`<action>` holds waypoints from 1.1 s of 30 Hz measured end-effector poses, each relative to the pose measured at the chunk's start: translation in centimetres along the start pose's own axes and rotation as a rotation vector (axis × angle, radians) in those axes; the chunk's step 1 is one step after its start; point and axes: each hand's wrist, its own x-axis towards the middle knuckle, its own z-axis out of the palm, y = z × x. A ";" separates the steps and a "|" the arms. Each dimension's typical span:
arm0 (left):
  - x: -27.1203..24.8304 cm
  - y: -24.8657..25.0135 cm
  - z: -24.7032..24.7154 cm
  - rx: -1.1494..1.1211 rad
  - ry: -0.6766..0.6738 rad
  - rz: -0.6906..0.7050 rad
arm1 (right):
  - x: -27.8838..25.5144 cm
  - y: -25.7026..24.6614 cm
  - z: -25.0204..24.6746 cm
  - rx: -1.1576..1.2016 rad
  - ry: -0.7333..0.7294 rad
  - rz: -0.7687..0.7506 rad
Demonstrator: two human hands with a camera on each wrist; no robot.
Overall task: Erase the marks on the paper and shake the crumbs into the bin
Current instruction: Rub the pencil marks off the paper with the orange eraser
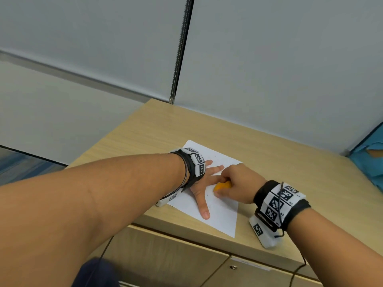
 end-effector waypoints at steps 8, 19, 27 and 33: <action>0.0 -0.1 0.0 0.010 -0.005 -0.003 | -1.0 -0.5 -0.1 0.082 -0.153 -0.053; -1.2 0.5 -0.9 0.013 -0.031 -0.012 | 0.6 -0.9 -1.8 -0.074 -0.161 0.156; -2.2 0.5 -2.5 -0.040 -0.043 -0.095 | -1.9 -0.5 -2.8 -0.048 -0.055 0.240; -5.6 -4.3 -4.6 -0.105 0.092 -0.216 | -4.3 0.5 -2.4 -0.001 -0.053 0.250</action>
